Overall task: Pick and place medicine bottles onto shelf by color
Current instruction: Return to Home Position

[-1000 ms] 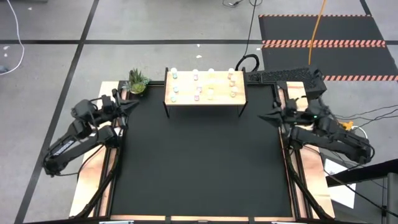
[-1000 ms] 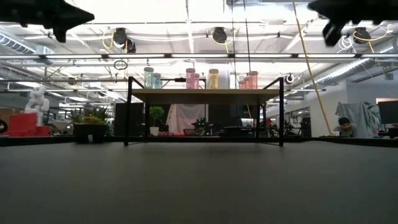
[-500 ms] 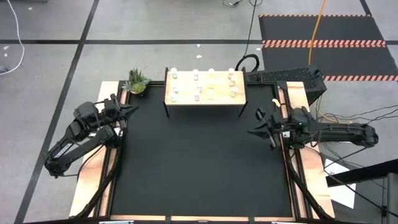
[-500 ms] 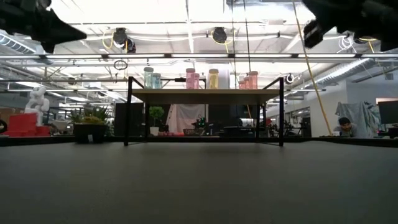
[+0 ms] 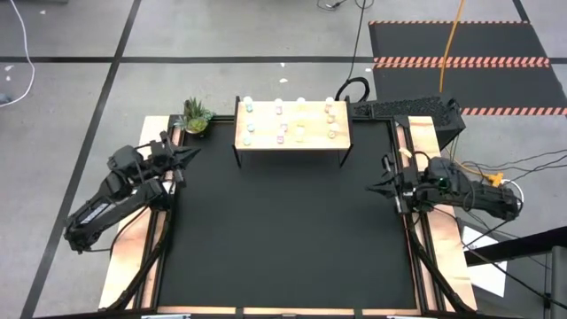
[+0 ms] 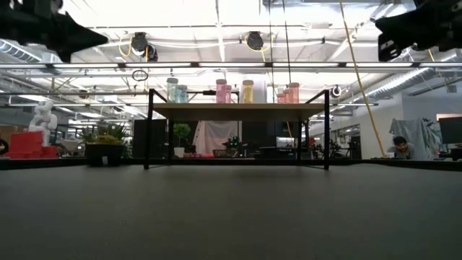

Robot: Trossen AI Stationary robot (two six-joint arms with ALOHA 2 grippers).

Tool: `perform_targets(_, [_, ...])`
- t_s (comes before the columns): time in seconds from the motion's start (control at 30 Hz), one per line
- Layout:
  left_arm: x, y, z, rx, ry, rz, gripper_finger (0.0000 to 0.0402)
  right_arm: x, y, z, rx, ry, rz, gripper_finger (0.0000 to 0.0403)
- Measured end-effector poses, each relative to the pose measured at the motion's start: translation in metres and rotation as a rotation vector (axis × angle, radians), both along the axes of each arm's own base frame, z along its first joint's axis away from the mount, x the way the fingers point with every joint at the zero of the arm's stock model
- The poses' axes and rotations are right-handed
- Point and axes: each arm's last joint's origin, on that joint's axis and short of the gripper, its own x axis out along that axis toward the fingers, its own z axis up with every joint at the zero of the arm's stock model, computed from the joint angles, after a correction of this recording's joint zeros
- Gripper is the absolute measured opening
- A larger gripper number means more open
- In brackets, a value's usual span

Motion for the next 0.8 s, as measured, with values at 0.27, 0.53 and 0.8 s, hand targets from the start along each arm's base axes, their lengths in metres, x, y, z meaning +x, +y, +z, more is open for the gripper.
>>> perform_targets(0.27, [0.02, 0.013, -0.042, -0.055, -0.138, -0.062, 0.0006, 0.01, -0.001, -0.03, 0.087, -0.044, 0.032, 0.0])
perform_targets(0.53, [0.022, 0.012, -0.048, -0.005, -0.102, -0.112, 0.0003, 0.012, 0.0, -0.029, 0.17, -0.135, 0.058, 0.0])
perform_targets(0.8, [0.028, 0.014, -0.072, -0.079, -0.042, -0.182, 0.0018, 0.012, 0.006, -0.029, 0.192, -0.123, 0.162, 0.0])
